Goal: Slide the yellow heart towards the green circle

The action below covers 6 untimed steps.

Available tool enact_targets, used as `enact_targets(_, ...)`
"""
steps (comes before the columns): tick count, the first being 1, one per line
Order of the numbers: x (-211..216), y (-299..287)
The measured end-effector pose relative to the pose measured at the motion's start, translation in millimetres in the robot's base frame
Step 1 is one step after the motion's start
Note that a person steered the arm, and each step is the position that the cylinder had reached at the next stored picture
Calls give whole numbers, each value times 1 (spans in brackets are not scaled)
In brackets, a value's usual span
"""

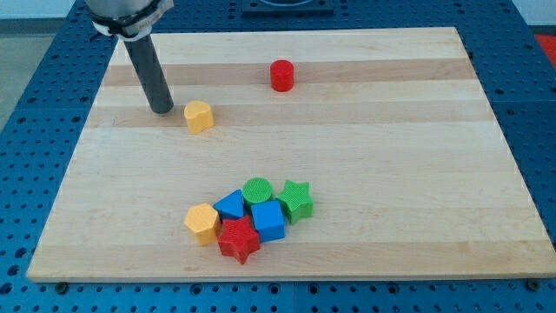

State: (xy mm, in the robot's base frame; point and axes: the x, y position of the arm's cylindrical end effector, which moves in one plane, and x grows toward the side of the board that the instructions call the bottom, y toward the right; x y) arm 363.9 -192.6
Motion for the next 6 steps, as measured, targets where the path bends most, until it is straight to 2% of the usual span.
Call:
enact_targets(3,36,75)
enact_targets(5,32,84)
enact_targets(6,56,110)
